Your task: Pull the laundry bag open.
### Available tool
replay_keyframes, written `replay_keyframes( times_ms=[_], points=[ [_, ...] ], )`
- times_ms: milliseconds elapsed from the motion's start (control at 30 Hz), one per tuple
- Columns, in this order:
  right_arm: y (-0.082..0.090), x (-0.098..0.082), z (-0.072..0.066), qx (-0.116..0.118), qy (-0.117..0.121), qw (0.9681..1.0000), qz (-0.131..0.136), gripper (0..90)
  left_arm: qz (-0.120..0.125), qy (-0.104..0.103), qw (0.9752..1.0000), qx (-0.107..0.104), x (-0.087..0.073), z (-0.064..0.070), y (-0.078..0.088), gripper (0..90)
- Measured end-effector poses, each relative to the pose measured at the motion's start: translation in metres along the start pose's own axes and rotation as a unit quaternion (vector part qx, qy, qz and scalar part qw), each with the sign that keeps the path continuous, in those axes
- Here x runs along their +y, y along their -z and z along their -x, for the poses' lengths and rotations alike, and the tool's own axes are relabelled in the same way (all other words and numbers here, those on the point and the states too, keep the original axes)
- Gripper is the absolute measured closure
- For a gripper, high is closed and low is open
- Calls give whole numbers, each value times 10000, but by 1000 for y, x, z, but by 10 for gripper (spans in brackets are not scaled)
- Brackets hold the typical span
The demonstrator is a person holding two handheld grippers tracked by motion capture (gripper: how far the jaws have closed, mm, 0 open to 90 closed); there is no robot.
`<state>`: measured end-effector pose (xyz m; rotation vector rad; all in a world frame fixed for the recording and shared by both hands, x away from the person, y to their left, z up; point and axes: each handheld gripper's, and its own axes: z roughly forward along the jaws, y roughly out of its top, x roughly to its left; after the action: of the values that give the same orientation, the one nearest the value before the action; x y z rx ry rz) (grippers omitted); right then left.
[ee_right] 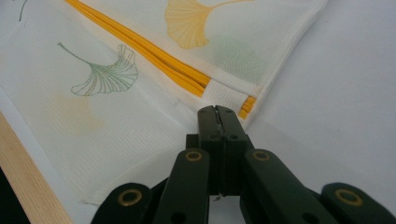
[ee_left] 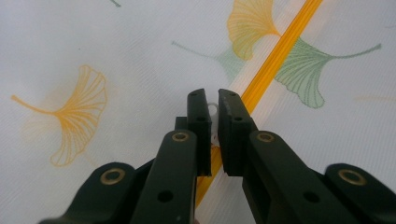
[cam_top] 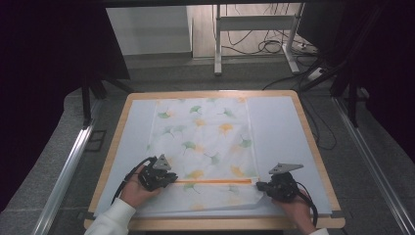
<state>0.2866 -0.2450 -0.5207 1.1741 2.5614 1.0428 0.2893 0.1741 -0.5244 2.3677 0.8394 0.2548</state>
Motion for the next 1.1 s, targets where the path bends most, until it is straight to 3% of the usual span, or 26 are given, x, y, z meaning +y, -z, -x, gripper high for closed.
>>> replay_keyframes(
  times_ms=[700,1100],
  points=[
    [0,0,0,-13,4,10000,3,894,-31,105,9999,95,-13,-7,9,849],
    [0,0,0,-7,11,10000,-4,894,-18,284,9994,214,-29,-17,20,849]
  ],
)
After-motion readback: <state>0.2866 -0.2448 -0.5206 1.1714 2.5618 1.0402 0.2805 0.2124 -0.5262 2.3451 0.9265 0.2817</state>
